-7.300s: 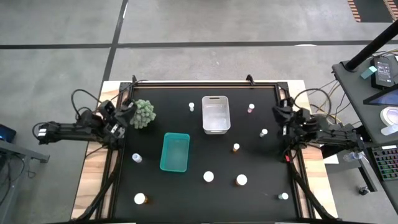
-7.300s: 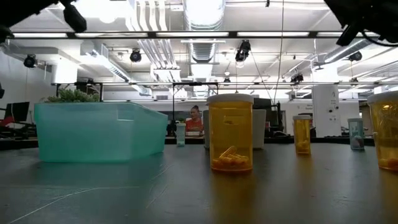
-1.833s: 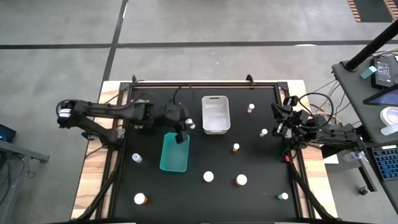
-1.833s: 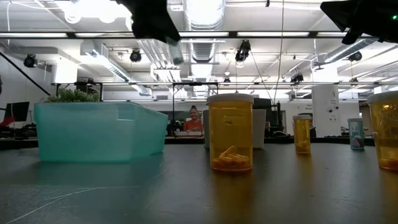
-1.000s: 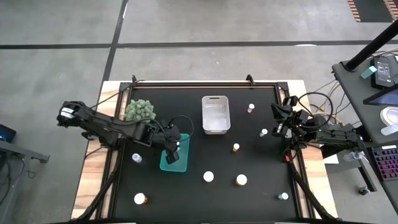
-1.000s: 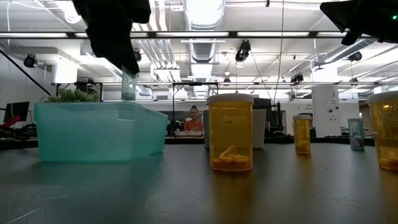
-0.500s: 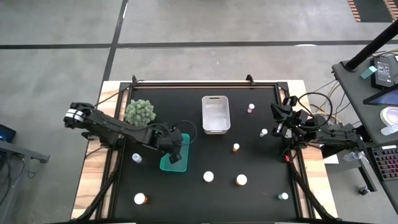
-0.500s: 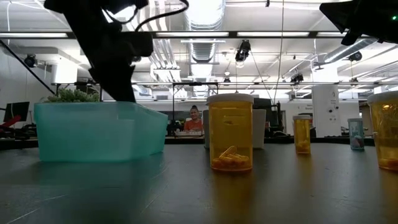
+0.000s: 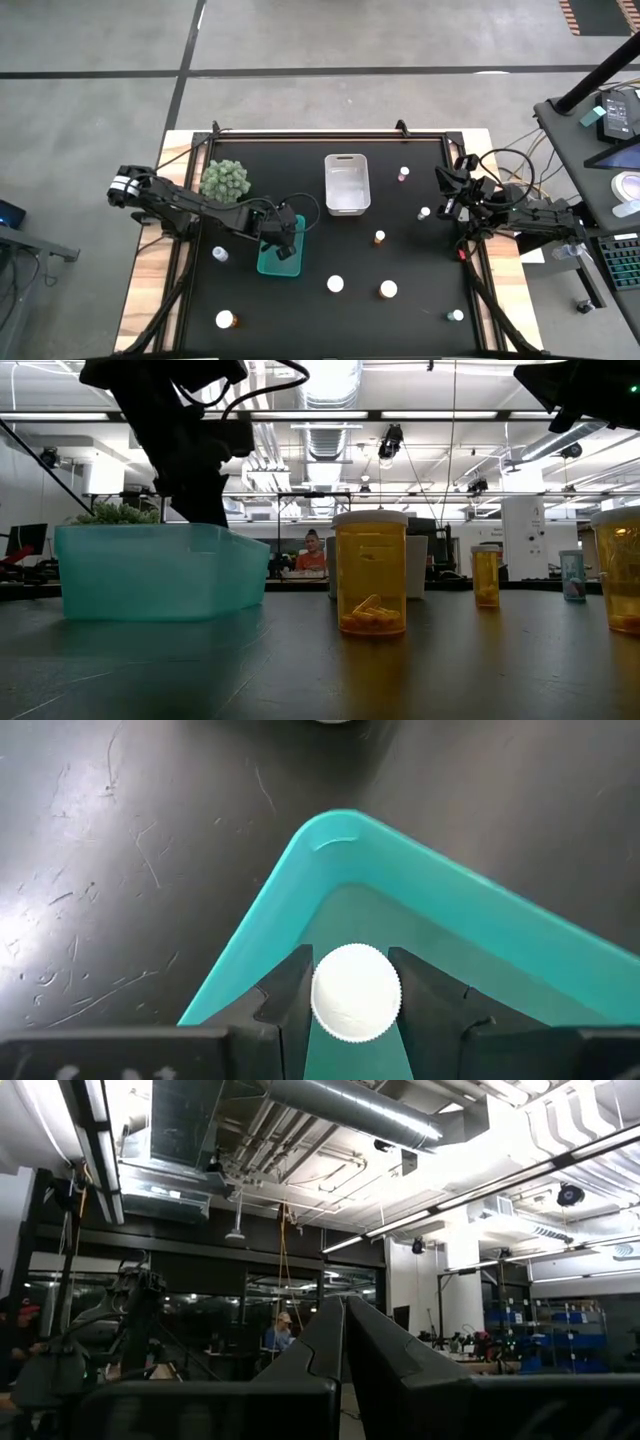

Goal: Pick and place medicine bottles into bin by pill shape (circle, oval)
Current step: Put the top left blue pill bottle into the green bin, then put the pink pill bottle into the green bin

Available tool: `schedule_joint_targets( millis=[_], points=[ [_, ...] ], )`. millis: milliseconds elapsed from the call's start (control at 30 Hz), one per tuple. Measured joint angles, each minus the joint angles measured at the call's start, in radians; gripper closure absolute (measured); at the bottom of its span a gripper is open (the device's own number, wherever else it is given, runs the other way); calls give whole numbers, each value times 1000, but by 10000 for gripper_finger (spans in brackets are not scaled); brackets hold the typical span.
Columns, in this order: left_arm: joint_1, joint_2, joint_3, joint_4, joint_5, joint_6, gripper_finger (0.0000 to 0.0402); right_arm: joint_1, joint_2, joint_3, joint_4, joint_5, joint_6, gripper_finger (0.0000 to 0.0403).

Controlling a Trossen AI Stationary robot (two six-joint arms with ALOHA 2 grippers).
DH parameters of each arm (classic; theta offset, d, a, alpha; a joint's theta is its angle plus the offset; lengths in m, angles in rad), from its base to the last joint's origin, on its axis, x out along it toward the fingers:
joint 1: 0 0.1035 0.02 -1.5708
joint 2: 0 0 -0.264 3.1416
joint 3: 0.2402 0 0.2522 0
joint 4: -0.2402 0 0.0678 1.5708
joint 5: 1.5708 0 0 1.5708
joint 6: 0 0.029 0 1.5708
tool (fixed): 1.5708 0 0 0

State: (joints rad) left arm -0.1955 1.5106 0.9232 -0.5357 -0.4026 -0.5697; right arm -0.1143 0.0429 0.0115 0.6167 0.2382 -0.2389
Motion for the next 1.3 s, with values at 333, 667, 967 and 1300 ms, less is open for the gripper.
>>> schedule_joint_targets(
  millis=[333, 667, 967, 1300],
  points=[
    [0, 0, 0, -2, -6, 26, 294, 0, 0, 0, -1, 0, 0, 394],
    [12, 0, 0, 3, -11, 29, 265, 0, 0, 0, -6, 0, -8, 394],
    [15, -6, 0, -3, -24, 36, 182, 0, 0, 0, -6, 0, -8, 394],
    [14, -107, -1, -28, -22, 59, 168, 0, 0, 0, -8, 0, -5, 394]
  ],
)
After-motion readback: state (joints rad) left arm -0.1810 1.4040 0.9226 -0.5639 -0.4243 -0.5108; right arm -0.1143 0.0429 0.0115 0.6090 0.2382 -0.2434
